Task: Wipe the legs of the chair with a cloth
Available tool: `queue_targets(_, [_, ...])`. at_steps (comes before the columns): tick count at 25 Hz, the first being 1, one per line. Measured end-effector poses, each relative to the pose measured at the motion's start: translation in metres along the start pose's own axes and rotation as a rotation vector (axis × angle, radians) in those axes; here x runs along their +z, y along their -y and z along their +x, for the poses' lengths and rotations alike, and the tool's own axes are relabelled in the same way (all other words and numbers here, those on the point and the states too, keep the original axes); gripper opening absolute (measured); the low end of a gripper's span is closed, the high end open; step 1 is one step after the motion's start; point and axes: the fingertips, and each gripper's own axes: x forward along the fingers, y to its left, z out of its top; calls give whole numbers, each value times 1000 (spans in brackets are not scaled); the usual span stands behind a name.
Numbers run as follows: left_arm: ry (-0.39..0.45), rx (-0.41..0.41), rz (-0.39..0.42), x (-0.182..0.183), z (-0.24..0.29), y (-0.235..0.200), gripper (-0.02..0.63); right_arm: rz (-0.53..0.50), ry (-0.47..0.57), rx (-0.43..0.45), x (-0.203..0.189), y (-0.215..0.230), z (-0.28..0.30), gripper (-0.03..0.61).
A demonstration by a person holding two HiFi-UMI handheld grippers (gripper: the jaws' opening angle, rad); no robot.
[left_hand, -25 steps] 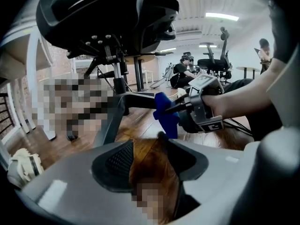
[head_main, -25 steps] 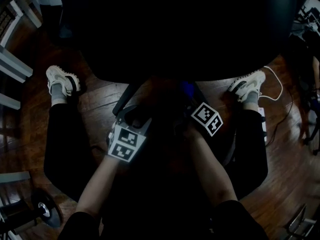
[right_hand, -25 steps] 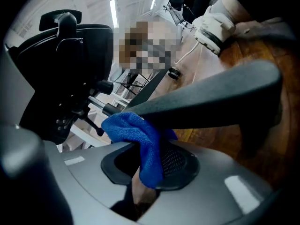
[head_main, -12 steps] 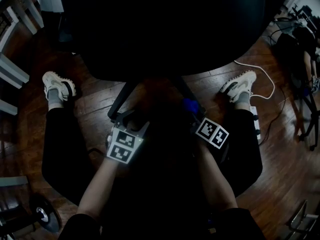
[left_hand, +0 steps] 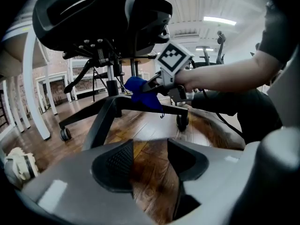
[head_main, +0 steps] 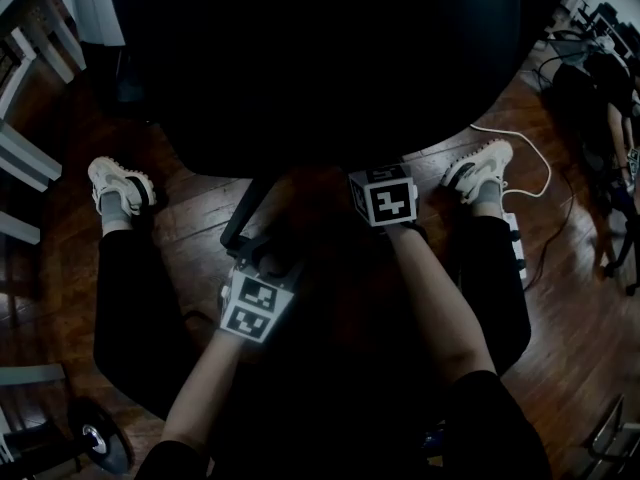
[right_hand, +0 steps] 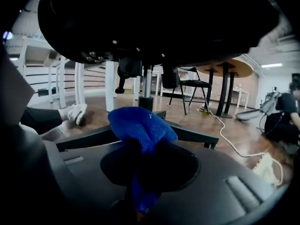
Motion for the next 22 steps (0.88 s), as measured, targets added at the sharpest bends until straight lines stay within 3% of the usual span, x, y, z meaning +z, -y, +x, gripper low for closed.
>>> queue_targets(4, [-13,-9,9,-4,1,3,230,-36,-134,18,-14,6,23,106])
queue_targets(18, [-16,-58,10,2,21,26,230,-15,-241,115,-107,38,-59,104])
queue_targets(22, [-22,-72,14,0,23,34,230,62,-261,152,-132,47,-82,104])
